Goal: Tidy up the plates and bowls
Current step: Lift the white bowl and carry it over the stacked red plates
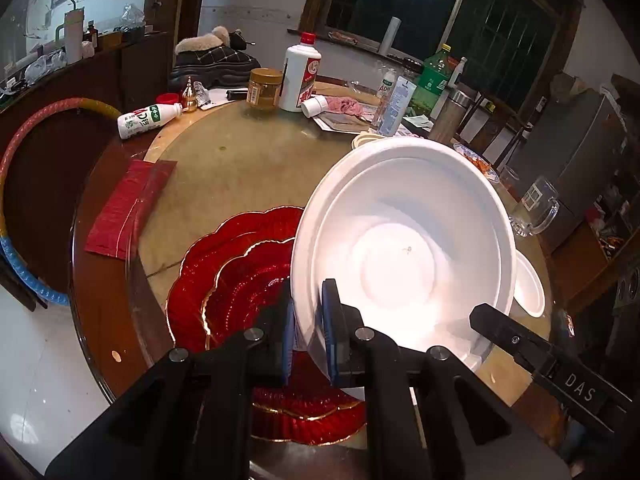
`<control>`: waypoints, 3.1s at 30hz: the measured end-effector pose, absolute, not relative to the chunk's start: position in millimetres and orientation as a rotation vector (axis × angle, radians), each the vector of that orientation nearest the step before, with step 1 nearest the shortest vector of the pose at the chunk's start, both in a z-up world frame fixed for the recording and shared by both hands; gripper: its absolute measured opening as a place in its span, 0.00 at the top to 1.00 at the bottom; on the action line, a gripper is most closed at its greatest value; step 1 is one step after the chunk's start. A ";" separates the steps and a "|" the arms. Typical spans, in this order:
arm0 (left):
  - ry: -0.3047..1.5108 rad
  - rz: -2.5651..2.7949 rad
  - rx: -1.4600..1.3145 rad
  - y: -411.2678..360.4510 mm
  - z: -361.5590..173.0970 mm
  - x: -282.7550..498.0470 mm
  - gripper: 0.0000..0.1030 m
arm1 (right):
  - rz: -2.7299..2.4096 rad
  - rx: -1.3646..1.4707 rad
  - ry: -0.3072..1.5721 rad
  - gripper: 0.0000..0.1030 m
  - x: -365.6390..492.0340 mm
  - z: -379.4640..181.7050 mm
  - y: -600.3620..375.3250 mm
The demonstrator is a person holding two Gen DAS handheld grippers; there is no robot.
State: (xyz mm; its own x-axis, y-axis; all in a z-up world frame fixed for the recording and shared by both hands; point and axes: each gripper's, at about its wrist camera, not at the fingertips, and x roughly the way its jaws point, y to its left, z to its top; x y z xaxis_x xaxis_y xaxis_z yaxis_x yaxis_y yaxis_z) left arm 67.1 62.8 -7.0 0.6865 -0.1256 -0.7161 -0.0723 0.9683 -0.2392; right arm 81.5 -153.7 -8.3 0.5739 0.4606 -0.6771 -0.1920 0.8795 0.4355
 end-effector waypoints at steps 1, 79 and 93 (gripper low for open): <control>0.814 -0.030 -0.258 63.0 -6.6 65.5 0.90 | 0.391 0.331 0.881 0.92 80.1 -8.0 -153.4; 0.801 0.016 -0.295 96.9 -12.3 26.9 0.90 | 0.461 0.242 0.926 0.91 68.7 -14.1 -118.6; 0.814 0.013 -0.292 94.1 -14.7 28.3 0.90 | 0.465 0.255 0.935 0.91 69.8 -18.2 -125.0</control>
